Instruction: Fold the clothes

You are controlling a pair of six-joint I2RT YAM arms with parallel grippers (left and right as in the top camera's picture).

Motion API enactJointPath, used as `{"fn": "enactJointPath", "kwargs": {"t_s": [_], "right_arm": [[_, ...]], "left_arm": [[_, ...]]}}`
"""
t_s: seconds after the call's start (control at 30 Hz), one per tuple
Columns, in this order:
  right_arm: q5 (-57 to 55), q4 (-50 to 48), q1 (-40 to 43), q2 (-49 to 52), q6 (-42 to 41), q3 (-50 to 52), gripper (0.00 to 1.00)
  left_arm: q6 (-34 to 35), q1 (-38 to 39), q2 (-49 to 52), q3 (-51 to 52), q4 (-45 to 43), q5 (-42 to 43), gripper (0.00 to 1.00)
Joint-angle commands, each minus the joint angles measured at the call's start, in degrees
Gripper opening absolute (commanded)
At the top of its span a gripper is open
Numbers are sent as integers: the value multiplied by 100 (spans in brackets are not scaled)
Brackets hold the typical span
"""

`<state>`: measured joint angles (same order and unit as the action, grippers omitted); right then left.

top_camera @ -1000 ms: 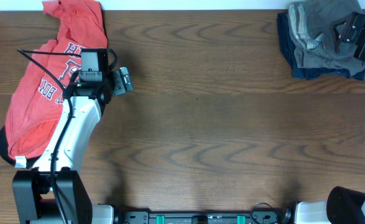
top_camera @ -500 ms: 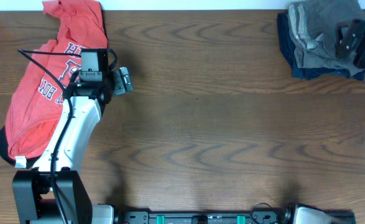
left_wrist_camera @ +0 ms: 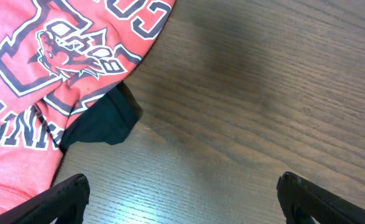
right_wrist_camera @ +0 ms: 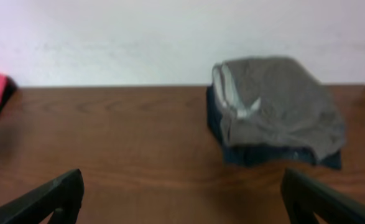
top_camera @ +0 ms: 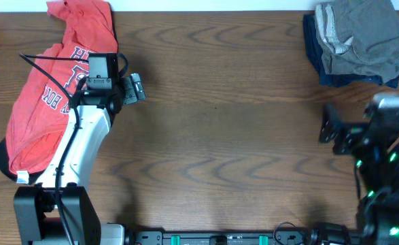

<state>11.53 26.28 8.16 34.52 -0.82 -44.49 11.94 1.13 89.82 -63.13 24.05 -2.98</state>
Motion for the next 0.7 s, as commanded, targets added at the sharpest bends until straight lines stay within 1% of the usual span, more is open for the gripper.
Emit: {"fn": "enactJointPath", "kwargs": {"t_s": [0.0,0.17,0.3,0.47,0.6,0.67], "right_arm": [[-33,-358,-81,-782,44,1025,99],[-37,-844,-188,-1779,46,2275,99],[-61,-1156,-400,-2382,46,3003,99],[-85,-1416,-610,-2918,44,3650,99],[-170,-1515,-673,-3213,22,3971,99],[-363,-1519,-675,-3366,-291,4089,99]], "left_arm": [[-28,-24,9,-9,11,-7,98],[-28,-24,9,-9,11,-7,98],[-28,-24,9,-9,11,-7,98],[-28,-24,9,-9,9,-7,98],[-28,-24,9,-9,11,-7,98],[-28,-24,9,-9,9,-4,98]]}}
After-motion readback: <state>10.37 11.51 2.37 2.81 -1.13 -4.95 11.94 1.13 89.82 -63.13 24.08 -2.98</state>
